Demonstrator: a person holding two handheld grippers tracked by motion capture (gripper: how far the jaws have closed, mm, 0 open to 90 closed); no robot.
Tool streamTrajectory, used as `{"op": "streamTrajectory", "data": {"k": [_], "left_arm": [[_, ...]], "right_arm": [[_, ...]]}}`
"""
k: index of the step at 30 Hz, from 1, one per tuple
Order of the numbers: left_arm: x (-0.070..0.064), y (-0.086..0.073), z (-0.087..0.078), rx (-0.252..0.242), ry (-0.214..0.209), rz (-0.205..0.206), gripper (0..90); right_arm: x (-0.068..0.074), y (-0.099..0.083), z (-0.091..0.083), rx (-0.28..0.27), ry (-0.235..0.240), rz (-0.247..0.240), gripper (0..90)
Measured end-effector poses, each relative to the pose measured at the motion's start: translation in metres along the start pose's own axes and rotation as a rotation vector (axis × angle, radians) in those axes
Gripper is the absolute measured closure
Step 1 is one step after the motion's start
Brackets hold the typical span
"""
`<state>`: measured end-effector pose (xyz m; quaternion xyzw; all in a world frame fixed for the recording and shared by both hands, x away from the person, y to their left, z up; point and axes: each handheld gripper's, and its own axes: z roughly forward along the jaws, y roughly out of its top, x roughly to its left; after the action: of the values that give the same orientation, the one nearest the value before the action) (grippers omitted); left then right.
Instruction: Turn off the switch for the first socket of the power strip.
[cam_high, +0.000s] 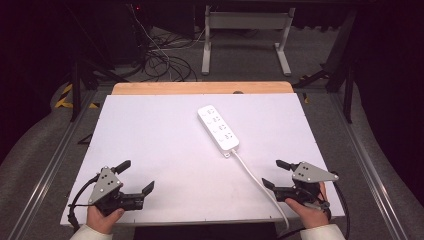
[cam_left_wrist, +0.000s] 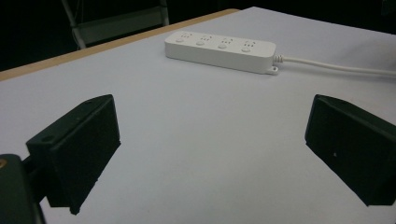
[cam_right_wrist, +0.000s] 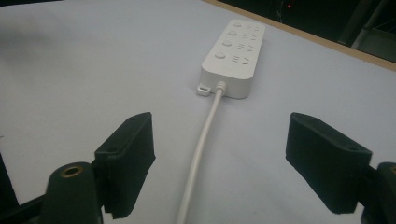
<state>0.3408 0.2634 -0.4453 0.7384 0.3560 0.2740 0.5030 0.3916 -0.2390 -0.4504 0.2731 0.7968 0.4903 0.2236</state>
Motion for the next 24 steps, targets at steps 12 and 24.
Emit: {"op": "streamTrajectory", "data": {"k": [12, 24], "left_arm": [[-0.0005, 0.0006, -0.0019, -0.011, 0.013, 0.005, 3.5], [0.0007, 0.0008, -0.0026, -0.016, 0.029, -0.004, 3.6]], "right_arm": [[0.0002, -0.0002, 0.0008, 0.003, 0.005, -0.004, 24.3], [0.0000, 0.0061, 0.0015, 0.019, -0.015, -0.020, 22.7]]}}
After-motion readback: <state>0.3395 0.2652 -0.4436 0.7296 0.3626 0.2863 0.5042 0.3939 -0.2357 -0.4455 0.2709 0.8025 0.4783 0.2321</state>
